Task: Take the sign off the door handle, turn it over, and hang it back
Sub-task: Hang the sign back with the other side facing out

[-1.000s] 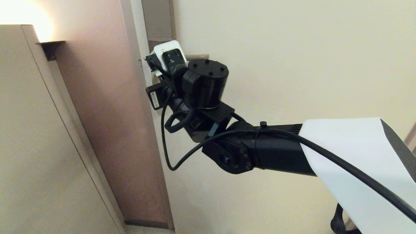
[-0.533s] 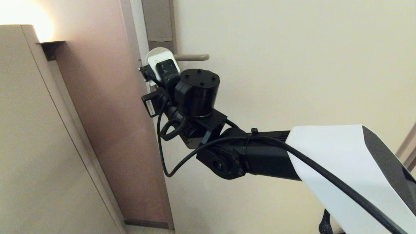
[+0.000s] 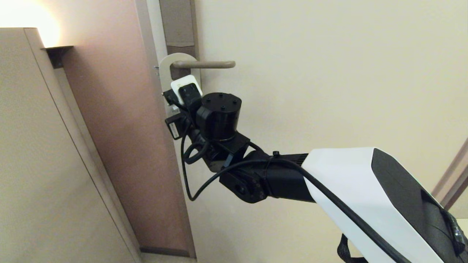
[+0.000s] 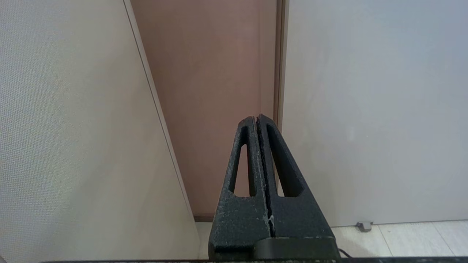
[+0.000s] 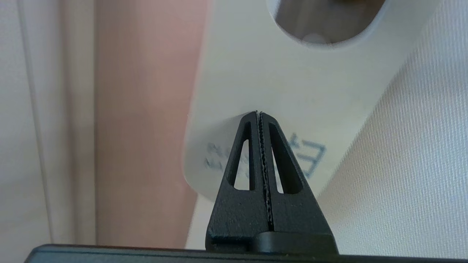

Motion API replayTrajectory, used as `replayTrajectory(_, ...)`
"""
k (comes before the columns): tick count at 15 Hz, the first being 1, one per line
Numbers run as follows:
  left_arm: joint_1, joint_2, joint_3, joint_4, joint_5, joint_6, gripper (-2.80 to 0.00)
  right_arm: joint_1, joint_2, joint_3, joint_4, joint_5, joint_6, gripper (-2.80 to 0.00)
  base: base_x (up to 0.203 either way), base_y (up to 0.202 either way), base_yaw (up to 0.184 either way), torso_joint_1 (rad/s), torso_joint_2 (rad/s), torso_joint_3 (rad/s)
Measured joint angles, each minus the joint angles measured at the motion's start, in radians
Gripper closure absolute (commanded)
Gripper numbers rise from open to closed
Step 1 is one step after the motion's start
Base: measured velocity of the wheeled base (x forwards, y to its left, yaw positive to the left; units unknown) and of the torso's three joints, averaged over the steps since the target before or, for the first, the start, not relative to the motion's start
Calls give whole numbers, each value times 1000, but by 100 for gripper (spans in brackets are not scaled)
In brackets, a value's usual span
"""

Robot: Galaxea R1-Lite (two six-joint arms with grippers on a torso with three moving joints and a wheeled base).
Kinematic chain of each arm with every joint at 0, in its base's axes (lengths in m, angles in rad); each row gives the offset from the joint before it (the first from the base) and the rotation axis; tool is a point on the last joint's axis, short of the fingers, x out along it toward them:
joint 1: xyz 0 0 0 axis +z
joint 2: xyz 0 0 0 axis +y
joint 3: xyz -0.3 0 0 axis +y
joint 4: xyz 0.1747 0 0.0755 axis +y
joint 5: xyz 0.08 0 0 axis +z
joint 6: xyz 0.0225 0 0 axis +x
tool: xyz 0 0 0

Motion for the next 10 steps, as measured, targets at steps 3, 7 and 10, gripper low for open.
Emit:
replayTrajectory(3,0,0,0,0,0,0,0,-14,11,-2,-1,0,-3,0,0,0,0,0,0,0)
replayTrajectory(7,0,0,0,0,0,1,0,-19,32,-7,0,0,-20,0,0,0,0,0,0,0)
replayTrajectory(10,0,0,0,0,-1,0,0,-19,28,-7,1,1,-15,0,0,0,0,0,0,0)
